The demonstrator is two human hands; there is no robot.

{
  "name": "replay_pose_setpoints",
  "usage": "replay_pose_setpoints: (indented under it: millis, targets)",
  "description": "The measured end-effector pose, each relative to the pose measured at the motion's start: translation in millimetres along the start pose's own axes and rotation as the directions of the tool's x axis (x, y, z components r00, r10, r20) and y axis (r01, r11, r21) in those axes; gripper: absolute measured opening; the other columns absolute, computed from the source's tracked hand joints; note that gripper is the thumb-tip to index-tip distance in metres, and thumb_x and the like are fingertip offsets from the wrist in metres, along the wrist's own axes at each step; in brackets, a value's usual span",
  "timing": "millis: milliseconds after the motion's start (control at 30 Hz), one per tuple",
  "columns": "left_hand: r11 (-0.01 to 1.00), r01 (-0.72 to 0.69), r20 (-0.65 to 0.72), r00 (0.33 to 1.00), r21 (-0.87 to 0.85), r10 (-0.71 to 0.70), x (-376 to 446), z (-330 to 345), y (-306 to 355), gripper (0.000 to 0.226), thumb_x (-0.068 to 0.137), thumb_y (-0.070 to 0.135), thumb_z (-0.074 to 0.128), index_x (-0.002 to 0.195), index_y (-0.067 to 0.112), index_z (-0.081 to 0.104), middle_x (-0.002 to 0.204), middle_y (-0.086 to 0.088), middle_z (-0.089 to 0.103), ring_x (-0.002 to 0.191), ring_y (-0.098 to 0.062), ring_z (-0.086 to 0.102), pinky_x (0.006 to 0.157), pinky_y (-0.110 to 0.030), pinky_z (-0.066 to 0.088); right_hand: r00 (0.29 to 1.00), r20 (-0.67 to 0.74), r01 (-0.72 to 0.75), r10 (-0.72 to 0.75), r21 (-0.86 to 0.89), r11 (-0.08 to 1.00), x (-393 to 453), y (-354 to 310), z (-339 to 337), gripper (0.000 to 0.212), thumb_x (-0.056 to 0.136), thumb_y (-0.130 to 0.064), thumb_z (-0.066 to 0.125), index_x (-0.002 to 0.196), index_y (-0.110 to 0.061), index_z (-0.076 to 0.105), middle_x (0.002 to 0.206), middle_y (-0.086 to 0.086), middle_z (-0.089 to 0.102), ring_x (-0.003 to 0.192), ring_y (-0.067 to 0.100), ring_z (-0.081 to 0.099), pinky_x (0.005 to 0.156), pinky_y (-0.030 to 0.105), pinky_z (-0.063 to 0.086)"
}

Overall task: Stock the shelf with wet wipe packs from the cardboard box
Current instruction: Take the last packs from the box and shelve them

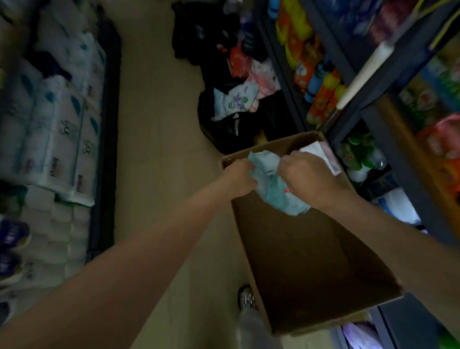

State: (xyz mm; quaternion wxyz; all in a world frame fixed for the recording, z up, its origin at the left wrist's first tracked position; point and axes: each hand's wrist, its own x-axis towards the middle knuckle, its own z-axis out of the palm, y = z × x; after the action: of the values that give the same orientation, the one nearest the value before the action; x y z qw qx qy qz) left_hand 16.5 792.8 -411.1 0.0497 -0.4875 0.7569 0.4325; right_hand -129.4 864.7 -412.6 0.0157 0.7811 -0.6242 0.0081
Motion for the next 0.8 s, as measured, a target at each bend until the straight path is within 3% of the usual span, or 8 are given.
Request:
replay_pose_setpoints:
  millis: [133,233,433,500,567,633,700,800]
  targets:
    - [0.943,-0.13,-0.257,0.965,-0.307,0.049,-73,-57,-14,0.062,0.085,-0.005,0.054,0.14,0.008,0.03,0.142,-0.008,0.037,0.121,-0.024,0.048,0.084,-0.024,0.043,0.938,-0.346,0.019,-0.026,-0.023,1.0,17,-32,-101,0.017,0.06,0.004,0.069,0.056,-0.006,0.056,0.057,0.01,0.056,0.047,0.028,0.056,0.034,0.032,0.043]
    - [0.814,-0.181,-0.28,0.96,-0.551,0.024,-145,-115,-26,0.075,0.085,-0.003,0.058,0.146,0.015,0.017,0.151,0.0,0.028,0.131,-0.023,0.041,0.089,-0.027,0.041,0.826,-0.563,0.063,-0.006,0.082,0.995,30,-85,-183,0.021,0.082,-0.014,0.05,0.069,-0.006,0.065,0.067,0.01,0.063,0.057,0.03,0.063,0.044,0.033,0.048]
    - [0.691,-0.225,-0.254,0.965,-0.687,0.063,-342,-242,-83,0.054,0.064,0.008,0.061,0.113,0.03,0.055,0.106,0.007,0.063,0.09,-0.008,0.057,0.078,-0.026,0.038,0.643,-0.757,0.376,-0.115,0.182,0.909,73,-262,-326,0.033,0.088,-0.028,0.044,0.078,-0.009,0.068,0.08,0.007,0.069,0.073,0.028,0.067,0.058,0.038,0.052]
    - [0.731,-0.238,-0.279,0.958,-0.64,0.068,-425,-278,-104,0.052,0.067,0.012,0.066,0.112,0.036,0.056,0.107,0.016,0.067,0.099,-0.005,0.058,0.088,-0.027,0.04,0.599,-0.793,0.501,-0.108,0.267,0.823,86,-324,-371,0.031,0.088,-0.023,0.048,0.075,-0.004,0.068,0.076,0.009,0.068,0.071,0.027,0.065,0.06,0.036,0.049]
    - [0.741,-0.276,-0.318,0.944,-0.612,0.088,-503,-307,-120,0.053,0.062,0.018,0.081,0.109,0.034,0.062,0.111,0.013,0.069,0.107,-0.009,0.061,0.093,-0.027,0.046,0.534,-0.843,0.631,-0.055,0.355,0.69,96,-381,-417,0.027,0.087,-0.016,0.051,0.073,0.001,0.068,0.068,0.012,0.066,0.063,0.018,0.06,0.056,0.029,0.038]
    - [0.718,-0.361,-0.405,0.906,-0.595,0.12,-573,-330,-129,0.058,0.045,0.029,0.091,0.099,0.024,0.071,0.104,0.002,0.073,0.096,-0.013,0.069,0.081,-0.026,0.055,0.518,-0.855,0.737,0.031,0.464,0.491,102,-434,-462,0.024,0.087,-0.01,0.051,0.082,0.003,0.071,0.067,0.004,0.066,0.061,-0.006,0.055,0.055,0.015,0.033]
    - [0.706,-0.451,-0.53,0.839,-0.546,0.126,-633,-345,-128,0.064,0.037,0.035,0.093,0.096,0.02,0.072,0.097,-0.001,0.074,0.086,-0.014,0.071,0.074,-0.026,0.057,0.576,-0.812,0.79,0.096,0.583,0.189,106,-484,-503,0.023,0.089,-0.001,0.049,0.08,-0.002,0.07,0.07,-0.016,0.062,0.057,-0.022,0.049,0.058,0.005,0.035]
    - [0.711,-0.554,-0.734,0.675,-0.434,0.078,-706,-359,-123,0.074,0.04,0.027,0.092,0.107,0.014,0.063,0.096,-0.003,0.074,0.083,-0.016,0.072,0.07,-0.027,0.058,0.724,-0.687,0.68,0.061,0.695,-0.234,114,-548,-552,0.033,0.093,0.0,0.046,0.069,-0.017,0.061,0.049,-0.016,0.062,0.047,-0.01,0.051,0.048,0.009,0.04]
